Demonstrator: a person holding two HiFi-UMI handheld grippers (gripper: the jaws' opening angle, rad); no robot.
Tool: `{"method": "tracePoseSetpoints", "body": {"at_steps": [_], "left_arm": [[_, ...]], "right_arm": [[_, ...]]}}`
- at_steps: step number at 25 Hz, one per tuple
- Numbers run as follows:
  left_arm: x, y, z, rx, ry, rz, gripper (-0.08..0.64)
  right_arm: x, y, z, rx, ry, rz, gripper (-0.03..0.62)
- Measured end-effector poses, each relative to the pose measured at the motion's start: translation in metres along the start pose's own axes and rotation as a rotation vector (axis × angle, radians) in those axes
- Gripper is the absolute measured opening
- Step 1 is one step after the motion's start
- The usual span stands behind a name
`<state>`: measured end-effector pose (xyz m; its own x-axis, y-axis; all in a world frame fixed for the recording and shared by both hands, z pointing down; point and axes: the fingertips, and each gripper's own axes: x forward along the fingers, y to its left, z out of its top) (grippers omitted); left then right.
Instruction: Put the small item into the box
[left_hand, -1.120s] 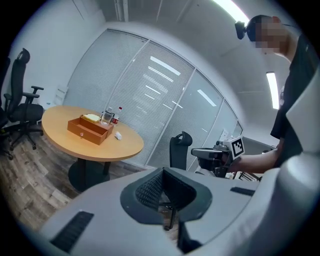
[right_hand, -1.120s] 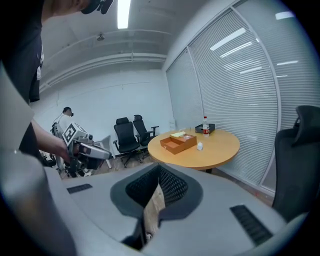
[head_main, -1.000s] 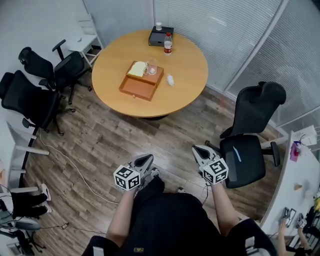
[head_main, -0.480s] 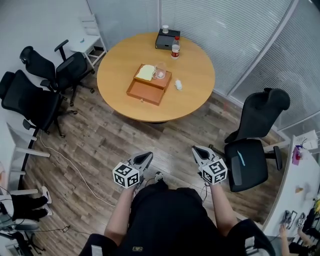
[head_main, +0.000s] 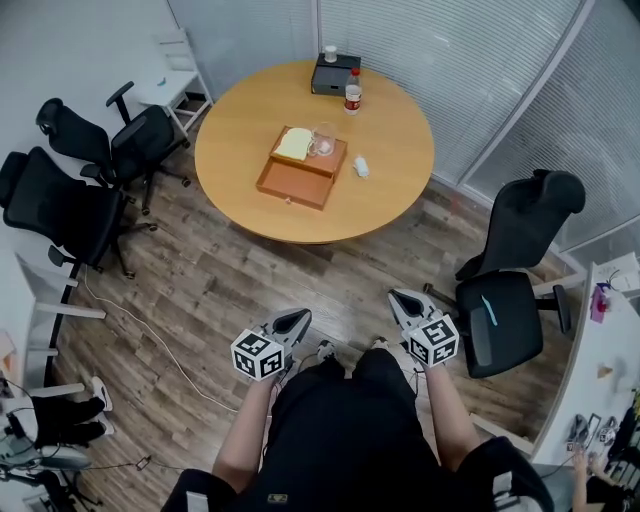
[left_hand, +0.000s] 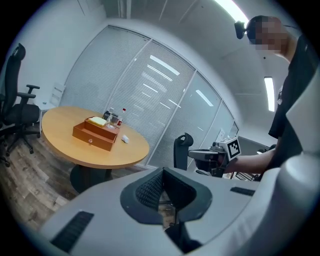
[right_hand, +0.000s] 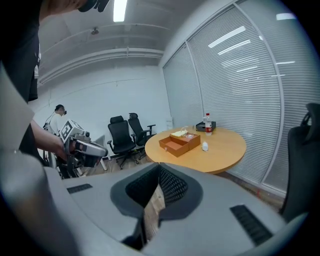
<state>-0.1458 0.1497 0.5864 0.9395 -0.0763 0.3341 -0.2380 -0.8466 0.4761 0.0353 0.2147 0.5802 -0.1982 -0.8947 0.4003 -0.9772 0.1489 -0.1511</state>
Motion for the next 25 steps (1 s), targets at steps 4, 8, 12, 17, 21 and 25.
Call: {"method": "tracePoseSetpoints", "body": {"at_steps": [4, 8, 12, 17, 21, 25], "left_arm": [[0.003, 0.004, 0.004, 0.001, 0.002, 0.012, 0.006], [0.009, 0.008, 0.008, -0.002, 0.004, 0.033, 0.006], [0.015, 0.013, 0.015, -0.013, 0.002, 0.06, 0.006], [0.034, 0.02, 0.032, -0.014, -0.008, 0.086, 0.006], [0.056, 0.024, 0.043, -0.022, -0.029, 0.115, 0.006], [0.079, 0.023, 0.055, -0.039, -0.061, 0.147, 0.006]], "right_arm": [[0.009, -0.001, -0.005, 0.003, 0.015, 0.02, 0.005], [0.02, -0.011, -0.005, 0.001, 0.026, 0.046, 0.005], [0.035, -0.026, 0.005, -0.018, 0.026, 0.071, 0.005], [0.054, -0.05, 0.018, -0.034, 0.029, 0.104, 0.005], [0.067, -0.066, 0.021, -0.05, 0.04, 0.15, 0.005], [0.073, -0.084, 0.023, -0.077, 0.067, 0.198, 0.005]]}}
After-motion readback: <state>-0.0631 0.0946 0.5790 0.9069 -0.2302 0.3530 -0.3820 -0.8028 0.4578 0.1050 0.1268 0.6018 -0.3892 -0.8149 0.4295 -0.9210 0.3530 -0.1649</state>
